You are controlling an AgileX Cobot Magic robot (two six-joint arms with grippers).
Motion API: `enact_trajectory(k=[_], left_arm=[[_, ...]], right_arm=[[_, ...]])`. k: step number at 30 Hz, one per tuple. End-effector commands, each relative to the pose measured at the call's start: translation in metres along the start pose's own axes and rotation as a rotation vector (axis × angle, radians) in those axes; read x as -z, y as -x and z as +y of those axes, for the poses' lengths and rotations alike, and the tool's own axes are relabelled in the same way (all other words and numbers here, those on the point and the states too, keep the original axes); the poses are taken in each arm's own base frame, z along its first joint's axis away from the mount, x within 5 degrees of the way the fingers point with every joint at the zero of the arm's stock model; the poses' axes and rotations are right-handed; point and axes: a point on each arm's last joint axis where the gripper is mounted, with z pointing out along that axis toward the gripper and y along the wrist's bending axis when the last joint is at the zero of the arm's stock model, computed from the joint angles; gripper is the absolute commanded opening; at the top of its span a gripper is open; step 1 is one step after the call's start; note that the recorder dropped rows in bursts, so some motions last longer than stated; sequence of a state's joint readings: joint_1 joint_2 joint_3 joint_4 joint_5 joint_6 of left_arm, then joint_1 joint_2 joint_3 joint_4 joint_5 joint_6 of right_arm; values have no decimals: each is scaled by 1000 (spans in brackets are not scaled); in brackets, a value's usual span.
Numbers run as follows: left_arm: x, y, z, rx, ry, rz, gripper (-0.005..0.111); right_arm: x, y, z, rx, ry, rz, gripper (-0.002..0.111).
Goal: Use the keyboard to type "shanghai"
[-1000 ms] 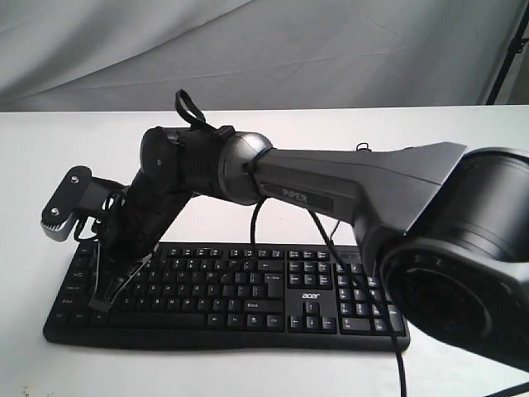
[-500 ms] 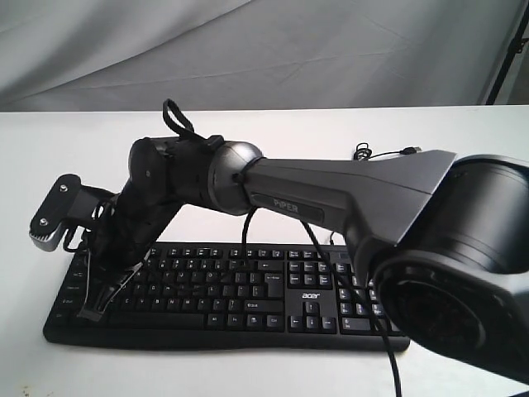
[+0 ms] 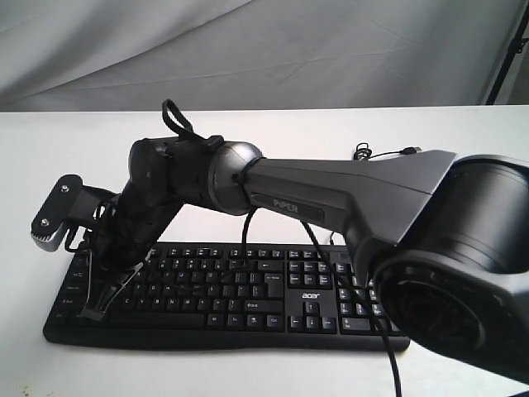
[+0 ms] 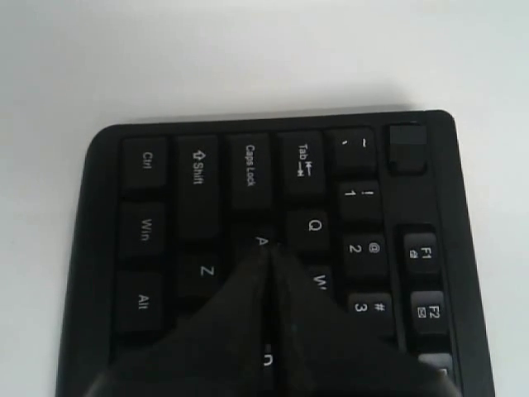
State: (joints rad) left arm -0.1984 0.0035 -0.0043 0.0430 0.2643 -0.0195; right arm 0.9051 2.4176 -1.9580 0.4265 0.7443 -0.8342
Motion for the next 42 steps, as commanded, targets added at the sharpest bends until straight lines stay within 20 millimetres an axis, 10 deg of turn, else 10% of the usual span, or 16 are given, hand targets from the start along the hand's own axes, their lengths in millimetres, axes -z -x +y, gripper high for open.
enact_trajectory(k=[1,23,32,42], left_arm=[[0,-1,0,1,-4,-4,0],[0,-1,0,1,-4,-4,0],[0,-1,0,1,-4,-4,0],[0,-1,0,1,-4,-4,0]], right_arm=[[-1,0,-1,1,-8,-2,0],[-11,-6,1,-11,15,20,0],[30,9,-4,57,-71,34,0],[50,-28,-10,-14,-101,54,0]])
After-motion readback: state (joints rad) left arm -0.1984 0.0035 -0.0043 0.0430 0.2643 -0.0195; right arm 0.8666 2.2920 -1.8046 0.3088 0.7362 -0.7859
